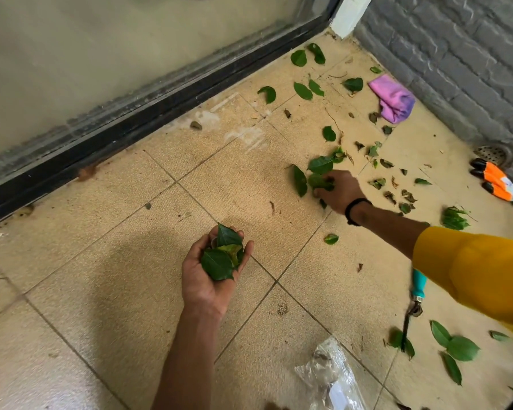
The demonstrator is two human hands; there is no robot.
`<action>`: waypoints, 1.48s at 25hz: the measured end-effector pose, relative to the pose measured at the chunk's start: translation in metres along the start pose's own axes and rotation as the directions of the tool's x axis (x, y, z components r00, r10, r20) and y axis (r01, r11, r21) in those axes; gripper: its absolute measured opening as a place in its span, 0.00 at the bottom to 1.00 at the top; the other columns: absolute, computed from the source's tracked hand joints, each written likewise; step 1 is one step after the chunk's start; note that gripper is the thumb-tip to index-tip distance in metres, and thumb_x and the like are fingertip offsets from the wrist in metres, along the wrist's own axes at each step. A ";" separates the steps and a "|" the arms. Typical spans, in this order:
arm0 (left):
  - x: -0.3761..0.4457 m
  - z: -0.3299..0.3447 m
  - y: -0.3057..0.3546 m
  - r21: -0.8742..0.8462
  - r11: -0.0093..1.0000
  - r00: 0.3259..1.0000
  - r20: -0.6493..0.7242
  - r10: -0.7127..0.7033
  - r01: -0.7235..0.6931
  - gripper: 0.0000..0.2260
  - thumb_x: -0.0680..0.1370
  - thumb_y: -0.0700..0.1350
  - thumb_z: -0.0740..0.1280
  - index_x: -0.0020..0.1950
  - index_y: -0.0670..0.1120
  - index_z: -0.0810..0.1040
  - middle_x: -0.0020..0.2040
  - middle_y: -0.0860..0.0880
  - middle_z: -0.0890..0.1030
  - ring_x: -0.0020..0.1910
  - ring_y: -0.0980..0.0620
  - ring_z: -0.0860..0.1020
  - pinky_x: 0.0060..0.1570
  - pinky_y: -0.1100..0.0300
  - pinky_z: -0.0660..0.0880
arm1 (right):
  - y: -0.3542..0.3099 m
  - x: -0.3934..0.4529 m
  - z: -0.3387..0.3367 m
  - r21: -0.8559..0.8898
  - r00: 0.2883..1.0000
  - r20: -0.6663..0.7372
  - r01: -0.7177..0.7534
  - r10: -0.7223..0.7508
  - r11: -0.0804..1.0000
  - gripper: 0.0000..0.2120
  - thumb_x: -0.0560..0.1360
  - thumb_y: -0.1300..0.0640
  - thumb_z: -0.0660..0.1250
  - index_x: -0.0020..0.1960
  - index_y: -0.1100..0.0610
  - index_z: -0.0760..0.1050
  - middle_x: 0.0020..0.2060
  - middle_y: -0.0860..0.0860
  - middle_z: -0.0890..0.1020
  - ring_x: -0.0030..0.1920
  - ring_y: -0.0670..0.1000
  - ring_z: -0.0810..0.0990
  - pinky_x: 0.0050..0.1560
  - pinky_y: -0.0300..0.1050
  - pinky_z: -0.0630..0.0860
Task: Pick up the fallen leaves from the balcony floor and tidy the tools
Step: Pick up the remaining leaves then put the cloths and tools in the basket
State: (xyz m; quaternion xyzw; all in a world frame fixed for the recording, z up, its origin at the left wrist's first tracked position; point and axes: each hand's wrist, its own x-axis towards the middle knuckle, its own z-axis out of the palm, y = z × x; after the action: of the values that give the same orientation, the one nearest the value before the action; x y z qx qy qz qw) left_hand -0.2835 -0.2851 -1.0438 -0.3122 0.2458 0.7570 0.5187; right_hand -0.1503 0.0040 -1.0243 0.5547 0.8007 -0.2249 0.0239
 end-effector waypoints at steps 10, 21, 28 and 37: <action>-0.003 -0.007 0.015 0.023 0.998 0.998 -0.032 0.051 -0.050 0.18 0.80 0.45 0.64 0.67 0.40 0.76 0.64 0.34 0.79 0.55 0.38 0.83 0.52 0.39 0.81 | 0.001 0.022 -0.002 -0.084 0.989 0.034 -0.143 0.146 0.986 0.25 0.75 0.52 0.74 0.68 0.61 0.74 0.61 0.58 0.79 0.54 0.56 0.79 0.45 0.42 0.73; -0.002 -0.006 0.010 0.000 1.000 1.000 -0.017 0.018 -0.018 0.21 0.81 0.46 0.64 0.72 0.40 0.72 0.66 0.35 0.78 0.56 0.38 0.82 0.52 0.40 0.81 | -0.011 0.010 0.006 0.019 0.996 0.075 -0.058 0.056 0.998 0.16 0.74 0.49 0.74 0.58 0.55 0.78 0.47 0.52 0.79 0.42 0.50 0.77 0.41 0.42 0.73; -0.005 -0.009 0.016 0.008 1.000 0.999 -0.020 0.029 -0.029 0.19 0.81 0.46 0.64 0.70 0.40 0.74 0.65 0.34 0.79 0.55 0.39 0.83 0.52 0.40 0.81 | -0.020 0.026 -0.001 -0.022 0.994 0.052 -0.098 0.099 0.995 0.15 0.74 0.57 0.75 0.58 0.61 0.79 0.50 0.55 0.80 0.47 0.52 0.75 0.37 0.42 0.72; -0.006 -0.010 0.017 0.028 0.999 1.000 0.003 0.025 -0.026 0.19 0.82 0.47 0.63 0.70 0.39 0.74 0.61 0.35 0.81 0.54 0.39 0.83 0.51 0.41 0.81 | -0.047 0.035 0.019 -0.053 0.990 0.141 -0.011 0.018 0.999 0.37 0.65 0.29 0.71 0.62 0.54 0.74 0.52 0.54 0.78 0.49 0.54 0.79 0.46 0.48 0.79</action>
State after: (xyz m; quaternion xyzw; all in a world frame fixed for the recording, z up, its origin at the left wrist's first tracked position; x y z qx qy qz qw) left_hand -0.2960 -0.3018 -1.0460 -0.3007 0.2597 0.7604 0.5137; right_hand -0.2103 0.0133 -1.0359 0.5423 0.7986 -0.2424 0.0967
